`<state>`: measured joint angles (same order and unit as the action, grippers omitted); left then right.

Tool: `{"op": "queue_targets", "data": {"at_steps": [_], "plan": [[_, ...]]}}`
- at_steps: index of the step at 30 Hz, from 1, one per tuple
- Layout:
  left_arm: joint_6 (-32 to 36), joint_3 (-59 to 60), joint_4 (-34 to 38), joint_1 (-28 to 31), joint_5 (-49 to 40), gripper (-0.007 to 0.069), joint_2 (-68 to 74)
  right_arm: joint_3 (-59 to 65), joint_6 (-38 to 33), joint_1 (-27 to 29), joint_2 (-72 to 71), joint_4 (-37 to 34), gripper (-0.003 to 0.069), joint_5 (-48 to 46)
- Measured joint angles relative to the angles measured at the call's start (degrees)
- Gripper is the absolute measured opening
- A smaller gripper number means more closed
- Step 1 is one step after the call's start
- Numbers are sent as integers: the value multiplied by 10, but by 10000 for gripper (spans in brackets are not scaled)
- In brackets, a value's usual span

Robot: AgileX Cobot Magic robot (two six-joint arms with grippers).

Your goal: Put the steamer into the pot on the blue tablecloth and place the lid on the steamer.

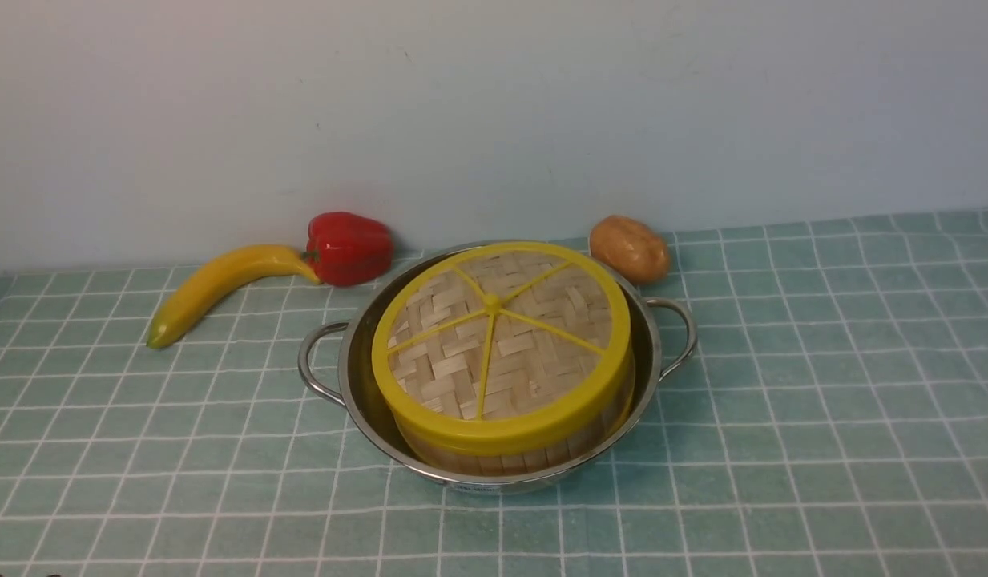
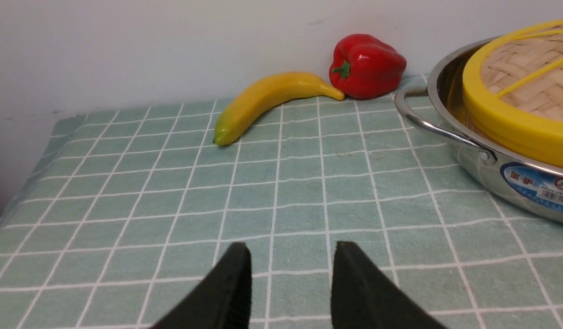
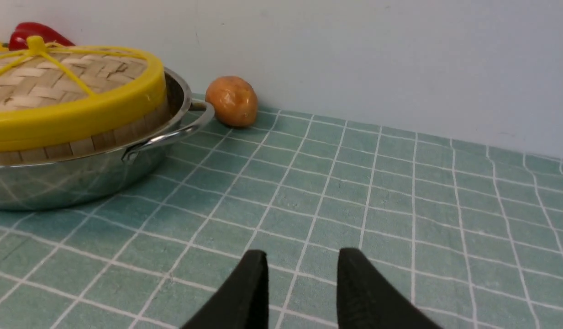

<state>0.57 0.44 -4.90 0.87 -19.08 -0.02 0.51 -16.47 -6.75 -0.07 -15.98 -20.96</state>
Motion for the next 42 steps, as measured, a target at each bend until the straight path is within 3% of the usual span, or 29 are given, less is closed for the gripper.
{"op": "queue_targets", "data": {"at_steps": [13,21,34,42], "plan": [[0,0,0,0,0,243,0,0,53,3,0,37,240,0],[0,0,0,0,0,243,0,0,57,75,0,37,240,0],[0,0,0,0,0,243,0,0,60,75,0,30,242,0],[0,0,0,0,0,243,0,0,181,75,0,128,242,6]]}}
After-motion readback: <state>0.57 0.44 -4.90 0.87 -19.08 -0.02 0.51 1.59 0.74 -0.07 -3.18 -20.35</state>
